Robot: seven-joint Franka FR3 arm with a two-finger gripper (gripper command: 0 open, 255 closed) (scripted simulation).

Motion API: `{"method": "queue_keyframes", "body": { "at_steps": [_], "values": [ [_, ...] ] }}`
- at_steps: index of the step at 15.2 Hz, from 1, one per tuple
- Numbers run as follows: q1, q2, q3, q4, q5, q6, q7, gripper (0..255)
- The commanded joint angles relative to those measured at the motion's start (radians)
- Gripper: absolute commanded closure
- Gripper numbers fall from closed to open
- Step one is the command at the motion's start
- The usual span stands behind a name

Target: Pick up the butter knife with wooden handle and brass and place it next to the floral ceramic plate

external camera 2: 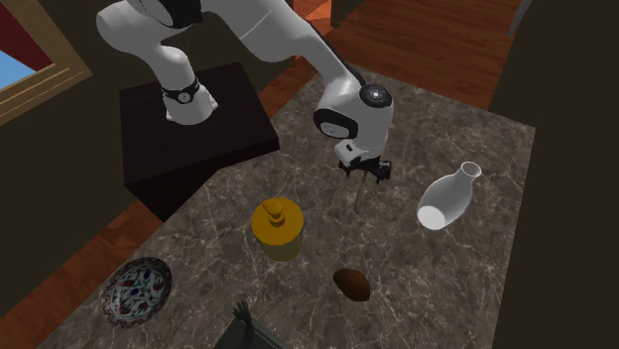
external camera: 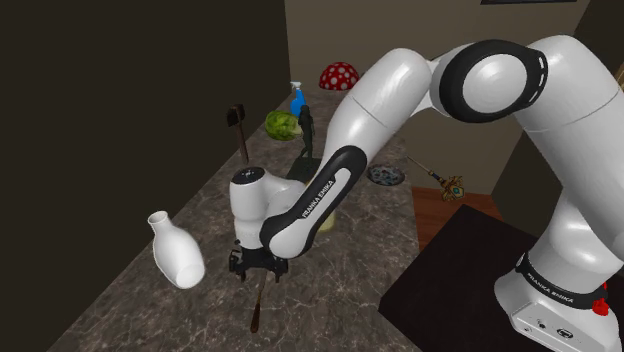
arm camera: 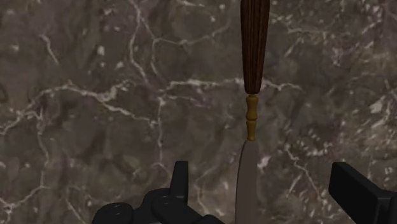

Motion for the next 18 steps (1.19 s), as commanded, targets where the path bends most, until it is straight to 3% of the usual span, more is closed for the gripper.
{"method": "queue_keyframes", "body": {
  "at_steps": [1, 6, 14, 15, 18],
  "values": [
    [0.008, 0.023, -0.007, 0.018, -0.004, 0.007, 0.005, 0],
    [0.028, 0.09, -0.026, 0.053, -0.017, 0.04, 0.013, 0],
    [0.028, 0.089, -0.026, 0.053, -0.017, 0.04, 0.013, 0],
    [0.028, 0.089, -0.026, 0.053, -0.017, 0.04, 0.013, 255],
    [0.028, 0.09, -0.026, 0.055, -0.017, 0.039, 0.012, 255]
  ]
}}
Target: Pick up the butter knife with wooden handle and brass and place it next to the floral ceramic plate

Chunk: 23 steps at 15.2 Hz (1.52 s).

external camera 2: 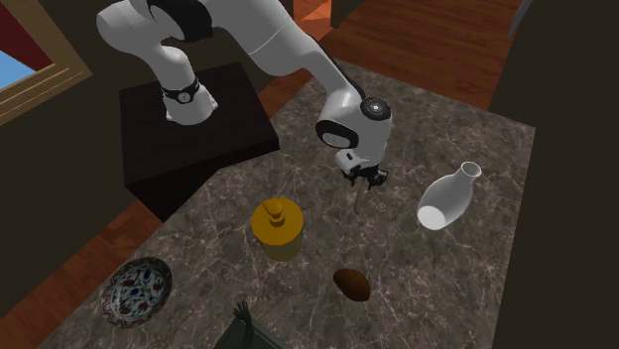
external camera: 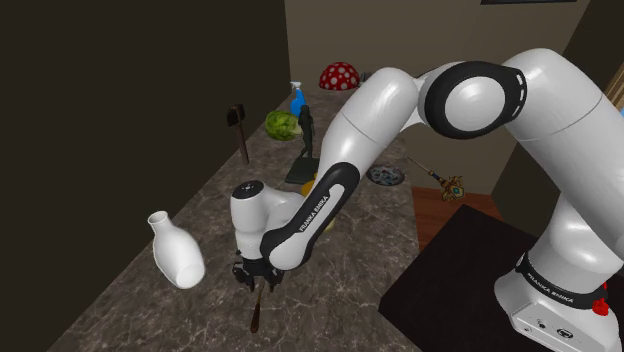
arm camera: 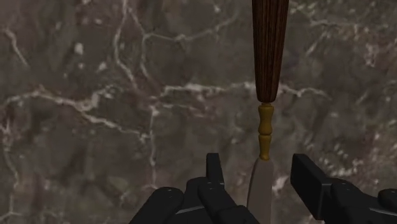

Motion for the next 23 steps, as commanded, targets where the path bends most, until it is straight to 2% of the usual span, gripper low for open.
{"method": "queue_keyframes", "body": {
  "at_steps": [1, 6, 23],
  "values": [
    [0.001, 0.007, -0.001, 0.003, 0.0, 0.021, 0.0, 255],
    [-0.001, 0.006, 0.0, -0.002, -0.002, 0.024, 0.0, 255],
    [-0.047, -0.176, 0.058, -0.063, 0.045, -0.098, -0.016, 255]
  ]
}}
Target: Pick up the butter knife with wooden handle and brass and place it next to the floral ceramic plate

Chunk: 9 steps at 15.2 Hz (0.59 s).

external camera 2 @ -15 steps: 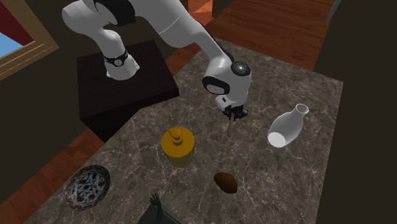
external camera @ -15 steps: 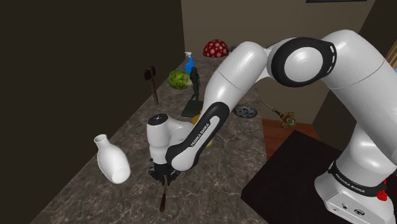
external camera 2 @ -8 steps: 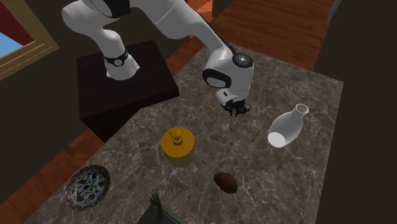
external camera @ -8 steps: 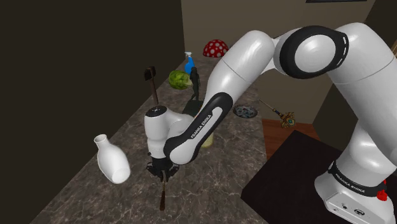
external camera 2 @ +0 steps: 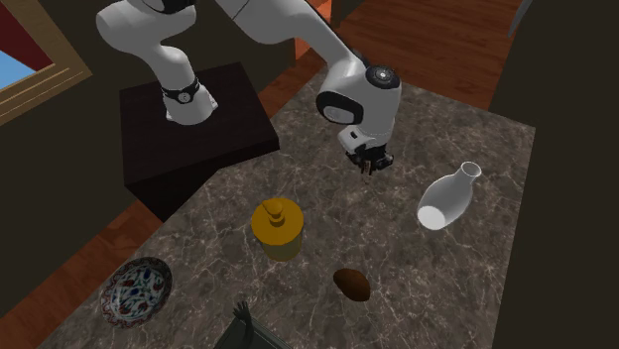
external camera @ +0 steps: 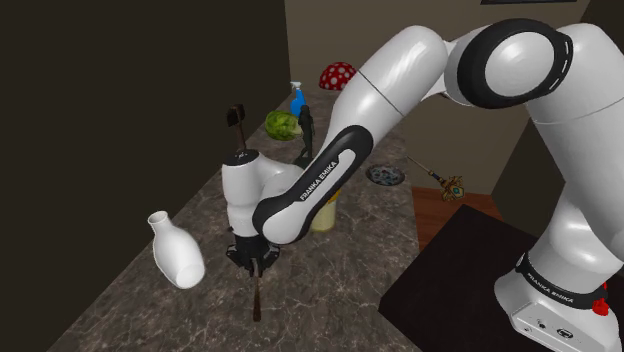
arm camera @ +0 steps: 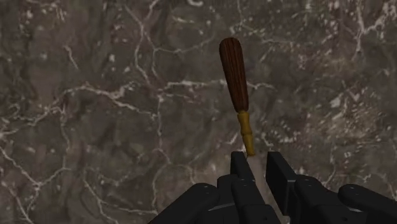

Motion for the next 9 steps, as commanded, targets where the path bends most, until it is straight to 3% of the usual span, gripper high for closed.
{"method": "queue_keyframes", "body": {
  "at_steps": [1, 3, 9],
  "values": [
    [-0.007, -0.022, 0.008, -0.004, 0.007, -0.019, -0.004, 255],
    [-0.009, -0.032, 0.011, -0.005, 0.011, -0.027, -0.006, 255],
    [-0.142, -0.18, 0.035, -0.268, 0.044, 0.083, -0.096, 255]
  ]
}}
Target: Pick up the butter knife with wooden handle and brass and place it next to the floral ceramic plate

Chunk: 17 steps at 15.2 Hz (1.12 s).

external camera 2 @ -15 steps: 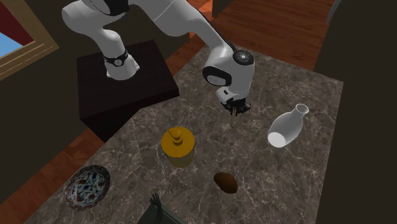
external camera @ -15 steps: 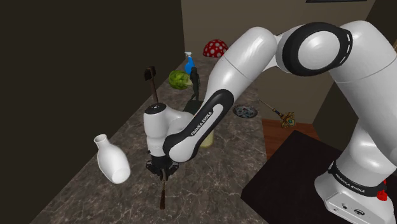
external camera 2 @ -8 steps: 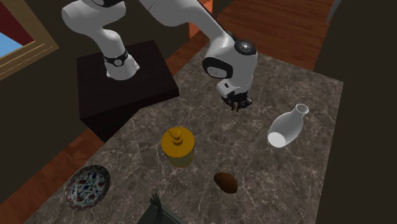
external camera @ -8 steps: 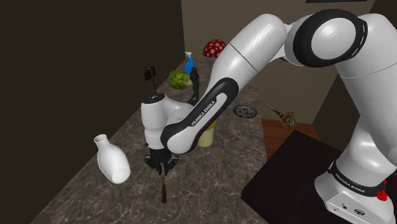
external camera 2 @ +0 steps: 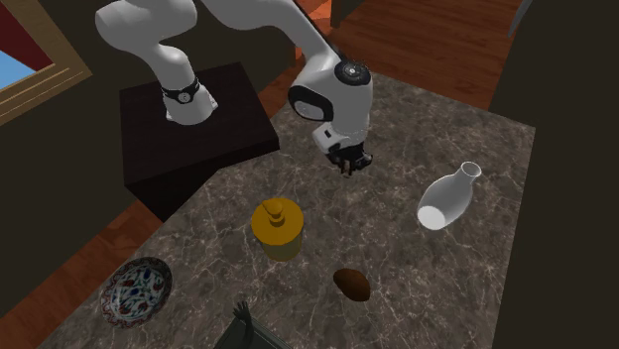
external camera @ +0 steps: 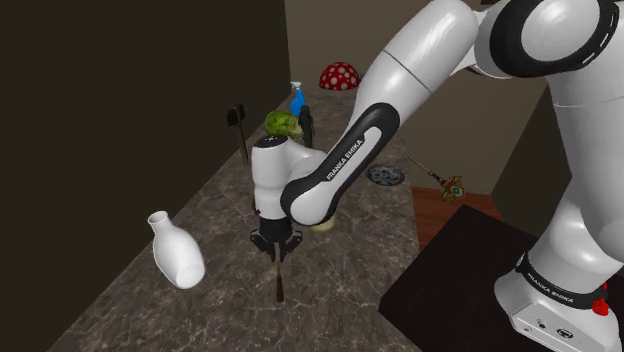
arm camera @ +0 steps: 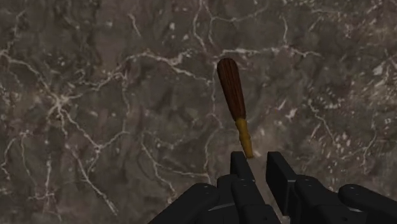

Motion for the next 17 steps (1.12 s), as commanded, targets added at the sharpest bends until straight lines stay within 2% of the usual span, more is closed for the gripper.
{"method": "queue_keyframes", "body": {
  "at_steps": [1, 9, 17],
  "values": [
    [-0.048, -0.048, 0.009, -0.084, 0.014, 0.034, -0.038, 255],
    [-0.242, -0.211, 0.048, -0.353, 0.092, 0.137, -0.226, 255],
    [-0.449, -0.347, 0.081, -0.554, 0.211, 0.196, -0.489, 255]
  ]
}}
